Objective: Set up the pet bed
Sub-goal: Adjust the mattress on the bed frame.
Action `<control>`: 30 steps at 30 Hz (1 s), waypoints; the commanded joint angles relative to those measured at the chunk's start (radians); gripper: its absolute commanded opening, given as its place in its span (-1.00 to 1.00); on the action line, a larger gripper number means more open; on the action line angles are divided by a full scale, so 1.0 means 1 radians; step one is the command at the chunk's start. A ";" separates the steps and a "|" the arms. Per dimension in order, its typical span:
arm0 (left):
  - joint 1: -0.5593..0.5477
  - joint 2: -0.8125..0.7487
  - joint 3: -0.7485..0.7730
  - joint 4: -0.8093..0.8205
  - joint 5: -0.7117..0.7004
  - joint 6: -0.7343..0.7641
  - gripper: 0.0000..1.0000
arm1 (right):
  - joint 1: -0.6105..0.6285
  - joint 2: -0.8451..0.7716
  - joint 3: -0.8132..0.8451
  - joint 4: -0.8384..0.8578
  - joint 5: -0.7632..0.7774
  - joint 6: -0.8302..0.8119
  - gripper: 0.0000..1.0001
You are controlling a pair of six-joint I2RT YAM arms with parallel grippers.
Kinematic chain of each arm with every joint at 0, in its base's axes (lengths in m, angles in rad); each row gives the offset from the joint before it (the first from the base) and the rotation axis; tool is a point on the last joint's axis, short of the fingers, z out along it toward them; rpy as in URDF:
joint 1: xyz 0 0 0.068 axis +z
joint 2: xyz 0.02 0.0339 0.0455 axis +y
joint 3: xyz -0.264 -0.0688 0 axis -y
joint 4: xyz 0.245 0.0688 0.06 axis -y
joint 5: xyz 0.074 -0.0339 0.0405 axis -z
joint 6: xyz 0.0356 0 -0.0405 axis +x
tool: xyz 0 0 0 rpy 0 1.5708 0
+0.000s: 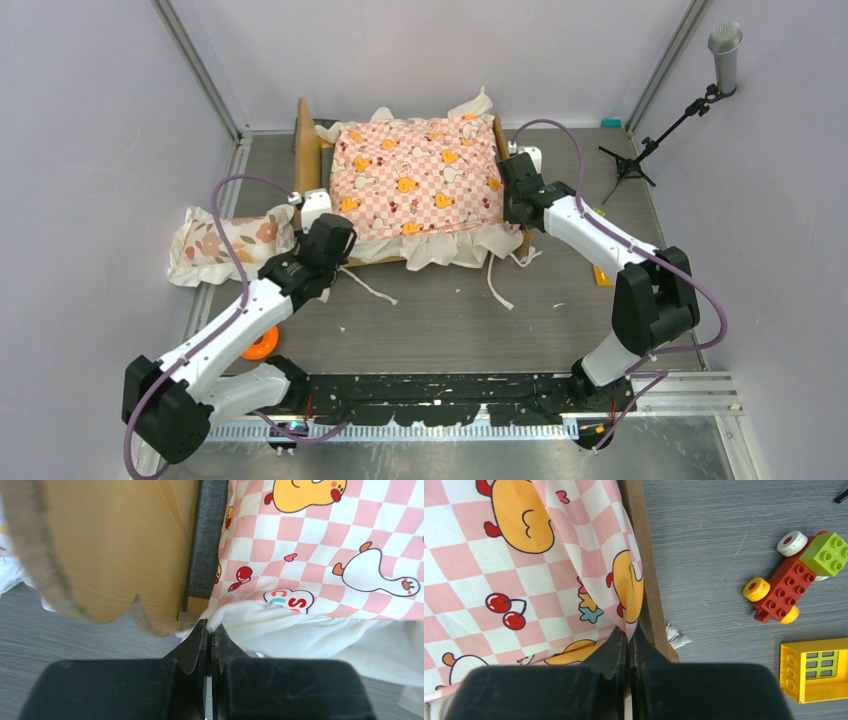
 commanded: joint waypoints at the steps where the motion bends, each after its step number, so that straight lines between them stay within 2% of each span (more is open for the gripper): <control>1: 0.015 -0.072 -0.017 -0.126 -0.161 -0.019 -1.00 | -0.022 -0.023 0.042 -0.016 0.143 -0.044 -0.89; 8: 0.015 -0.103 -0.037 -0.152 -0.133 -0.039 -1.00 | -0.022 -0.020 0.043 -0.022 0.141 -0.046 -0.80; 13: 0.014 -0.118 -0.074 -0.134 -0.031 -0.055 -1.00 | -0.022 -0.036 0.040 -0.036 0.105 -0.046 -0.56; 18: 0.014 -0.178 -0.093 -0.123 0.024 -0.068 -0.59 | -0.022 -0.101 0.048 -0.052 0.057 -0.041 -0.34; 20: 0.014 -0.208 -0.097 -0.104 0.060 -0.062 -0.30 | -0.022 -0.132 0.056 -0.056 0.041 -0.038 -0.32; 23: 0.014 -0.243 -0.095 -0.069 0.132 -0.049 0.00 | -0.021 -0.170 0.069 -0.068 0.027 -0.023 -0.26; 27: 0.014 -0.268 -0.053 -0.077 0.201 -0.036 0.17 | -0.022 -0.231 0.065 -0.077 0.021 0.005 -0.11; 30: 0.014 -0.314 0.012 -0.139 0.163 -0.039 0.24 | -0.022 -0.285 0.049 -0.081 0.020 0.015 -0.06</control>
